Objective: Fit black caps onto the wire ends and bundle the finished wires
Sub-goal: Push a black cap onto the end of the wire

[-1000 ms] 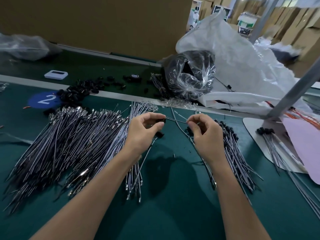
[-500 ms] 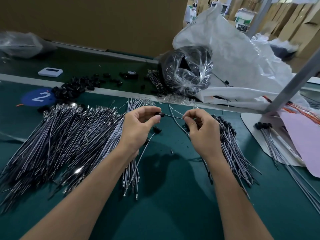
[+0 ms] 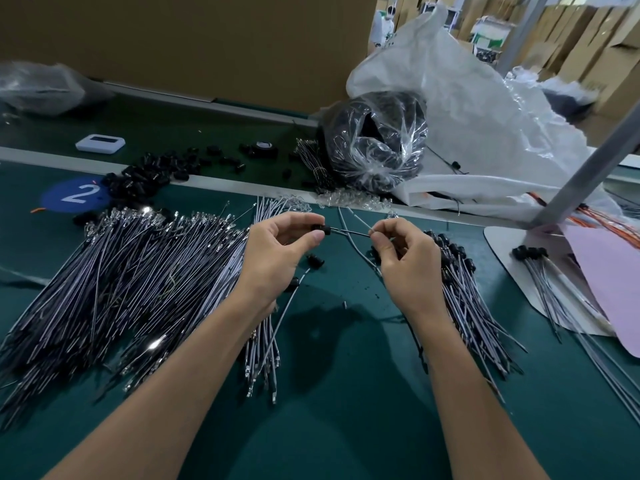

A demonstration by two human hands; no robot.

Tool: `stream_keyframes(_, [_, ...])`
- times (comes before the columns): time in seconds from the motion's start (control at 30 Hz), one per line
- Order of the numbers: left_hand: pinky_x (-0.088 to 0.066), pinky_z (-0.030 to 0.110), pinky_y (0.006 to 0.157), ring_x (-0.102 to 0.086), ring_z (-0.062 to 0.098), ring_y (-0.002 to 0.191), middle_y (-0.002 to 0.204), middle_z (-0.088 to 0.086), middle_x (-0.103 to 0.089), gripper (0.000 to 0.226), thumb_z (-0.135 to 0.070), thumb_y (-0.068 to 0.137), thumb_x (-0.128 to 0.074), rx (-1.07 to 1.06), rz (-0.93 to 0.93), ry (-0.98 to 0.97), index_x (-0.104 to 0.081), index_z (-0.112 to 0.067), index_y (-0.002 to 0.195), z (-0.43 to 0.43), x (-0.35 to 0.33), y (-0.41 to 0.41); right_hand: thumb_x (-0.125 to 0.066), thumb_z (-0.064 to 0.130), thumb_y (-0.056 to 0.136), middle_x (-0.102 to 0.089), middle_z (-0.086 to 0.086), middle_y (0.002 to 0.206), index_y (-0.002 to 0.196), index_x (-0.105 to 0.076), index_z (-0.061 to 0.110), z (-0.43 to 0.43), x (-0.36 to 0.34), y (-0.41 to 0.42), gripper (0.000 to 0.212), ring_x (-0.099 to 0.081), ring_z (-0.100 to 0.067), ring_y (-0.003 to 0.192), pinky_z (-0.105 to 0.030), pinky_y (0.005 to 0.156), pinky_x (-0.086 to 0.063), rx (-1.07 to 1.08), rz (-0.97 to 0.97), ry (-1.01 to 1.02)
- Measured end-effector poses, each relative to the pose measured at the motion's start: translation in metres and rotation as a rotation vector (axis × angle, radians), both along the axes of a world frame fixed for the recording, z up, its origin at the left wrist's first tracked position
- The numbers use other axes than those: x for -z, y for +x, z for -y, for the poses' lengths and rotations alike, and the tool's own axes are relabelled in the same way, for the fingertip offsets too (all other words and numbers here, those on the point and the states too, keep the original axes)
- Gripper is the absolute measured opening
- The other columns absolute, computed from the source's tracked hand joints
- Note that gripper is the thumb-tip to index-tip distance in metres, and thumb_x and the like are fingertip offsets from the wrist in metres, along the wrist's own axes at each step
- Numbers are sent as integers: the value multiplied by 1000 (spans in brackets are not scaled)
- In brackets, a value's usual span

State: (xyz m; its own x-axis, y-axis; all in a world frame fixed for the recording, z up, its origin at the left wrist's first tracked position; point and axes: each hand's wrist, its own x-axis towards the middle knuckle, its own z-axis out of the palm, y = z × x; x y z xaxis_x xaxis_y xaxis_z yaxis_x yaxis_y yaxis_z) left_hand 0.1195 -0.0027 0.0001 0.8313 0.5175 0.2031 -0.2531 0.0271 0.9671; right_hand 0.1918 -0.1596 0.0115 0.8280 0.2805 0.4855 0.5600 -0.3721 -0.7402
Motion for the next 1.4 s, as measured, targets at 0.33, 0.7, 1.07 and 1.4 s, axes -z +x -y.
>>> stream_keyframes(0.33, [-56, 21, 82, -71, 9, 82, 85, -4, -76, 24, -1, 81, -74, 17, -15, 7, -75, -23, 88, 1, 0, -1, -62, 5, 92, -62, 5, 75, 88, -67, 11, -1, 0, 0, 9, -49, -6, 61, -12, 58, -40, 14, -18, 32])
stream_keyframes(0.7, [-52, 14, 68, -67, 6, 69, 78, -6, -75, 19, 1, 82, -72, 57, -2, -10, -74, -16, 91, 6, 1, -1, -63, 6, 92, -60, 11, 71, 87, -67, 9, -6, 3, -3, 7, -50, 2, 57, -9, 56, -37, -15, -22, 19])
stream_keyframes(1.07, [-55, 19, 73, -72, 12, 79, 84, 1, -77, 22, 3, 75, -77, 53, 49, -40, -72, -14, 88, 4, 2, -1, -63, 6, 91, -58, 12, 69, 87, -68, 9, -5, 4, -2, 7, -50, 1, 57, -9, 58, -37, -13, -15, -31])
stream_keyframes(1.4, [-56, 20, 72, -72, 11, 78, 84, 0, -77, 23, 5, 74, -77, 87, 60, 5, -74, -14, 86, 8, 2, -1, -67, 8, 90, -63, 8, 69, 84, -69, 13, -8, 5, -5, 8, -56, -9, 63, -19, 63, -47, -58, -15, -55])
